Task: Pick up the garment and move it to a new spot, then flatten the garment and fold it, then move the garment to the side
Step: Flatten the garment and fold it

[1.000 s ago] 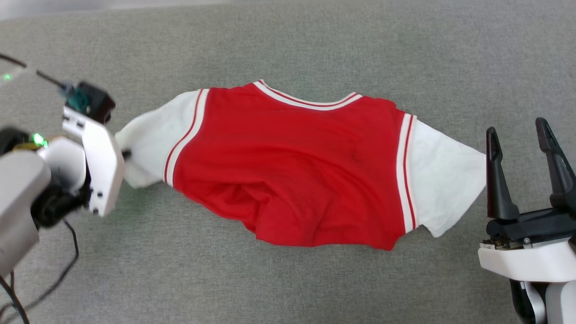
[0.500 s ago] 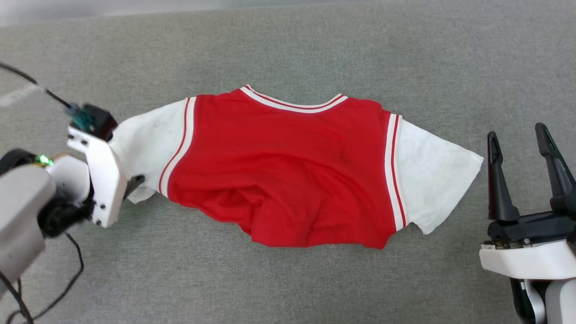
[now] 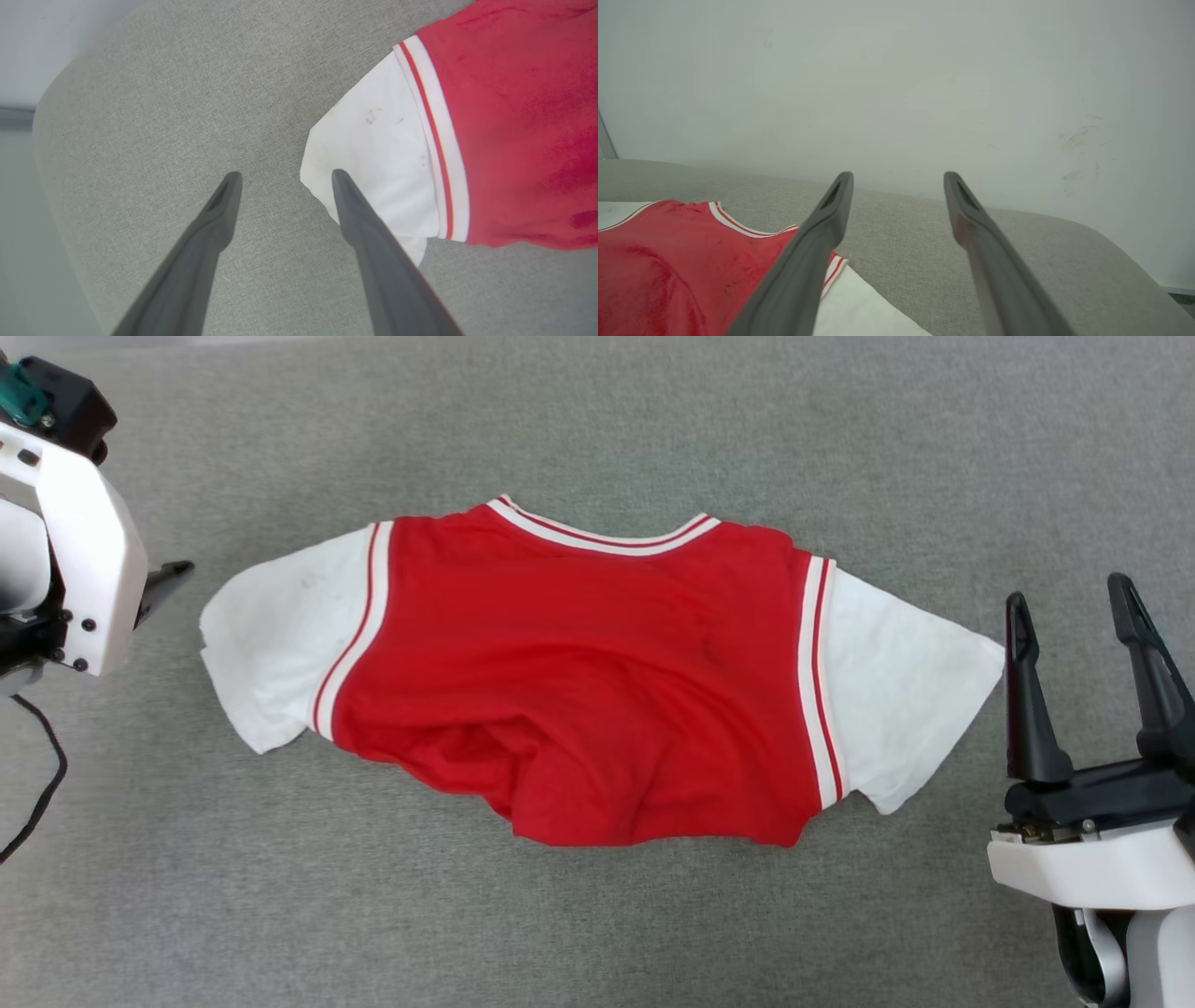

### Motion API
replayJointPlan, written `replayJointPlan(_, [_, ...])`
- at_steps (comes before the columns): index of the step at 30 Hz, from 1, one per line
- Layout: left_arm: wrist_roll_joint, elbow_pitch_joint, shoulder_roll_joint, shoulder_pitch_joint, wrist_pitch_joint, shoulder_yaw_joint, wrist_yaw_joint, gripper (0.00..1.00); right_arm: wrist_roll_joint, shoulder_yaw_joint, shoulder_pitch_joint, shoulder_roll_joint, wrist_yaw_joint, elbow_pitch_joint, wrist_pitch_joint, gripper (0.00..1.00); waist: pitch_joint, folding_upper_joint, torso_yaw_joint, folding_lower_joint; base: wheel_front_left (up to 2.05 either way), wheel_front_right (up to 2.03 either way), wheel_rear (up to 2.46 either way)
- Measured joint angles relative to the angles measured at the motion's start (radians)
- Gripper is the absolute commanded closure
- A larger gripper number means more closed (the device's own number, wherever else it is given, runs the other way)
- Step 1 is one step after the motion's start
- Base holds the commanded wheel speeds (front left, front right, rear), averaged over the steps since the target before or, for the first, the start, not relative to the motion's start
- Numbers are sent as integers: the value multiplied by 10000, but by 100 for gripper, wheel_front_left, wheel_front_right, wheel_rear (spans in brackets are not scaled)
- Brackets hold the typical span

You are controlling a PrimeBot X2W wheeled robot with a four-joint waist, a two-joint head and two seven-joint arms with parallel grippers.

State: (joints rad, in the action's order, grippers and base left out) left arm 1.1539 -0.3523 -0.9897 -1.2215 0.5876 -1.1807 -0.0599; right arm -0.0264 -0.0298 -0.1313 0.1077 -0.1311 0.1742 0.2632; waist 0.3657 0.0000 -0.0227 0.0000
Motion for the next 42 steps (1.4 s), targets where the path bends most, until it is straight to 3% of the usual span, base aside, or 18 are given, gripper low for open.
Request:
replayJointPlan(8, [186,-784,387,137,792,-274,251,0,31,150,-409,17,0,84,2,0,675,0,-418,0,0,0,0])
replayJointPlan(15, [174,-1450,658,526,1058,-431,63,0,100,244,-593,2,0,84,0,0,1083,0,-783,0,0,0,0])
replayJointPlan(16, [13,-1467,698,526,1152,-447,-19,41,100,232,-596,-2,0,82,0,0,1095,0,-806,0,0,0,0])
replayJointPlan(18, [-33,-1549,802,543,1083,-443,-107,100,104,213,-601,-12,0,73,0,0,1088,0,-809,-1,0,0,0])
replayJointPlan(25, [17,-1818,1151,606,196,-268,-307,100,178,102,-616,-36,0,42,0,0,777,0,-670,1,0,0,0])
replayJointPlan(36, [-198,-1791,713,441,-1095,94,-456,100,174,65,-285,-8,0,-63,0,0,-40,0,-529,0,0,0,0])
replayJointPlan(42, [-412,-1243,407,792,-1592,-2,-451,100,180,-293,-644,897,0,-67,0,0,-501,0,-507,0,0,0,0])
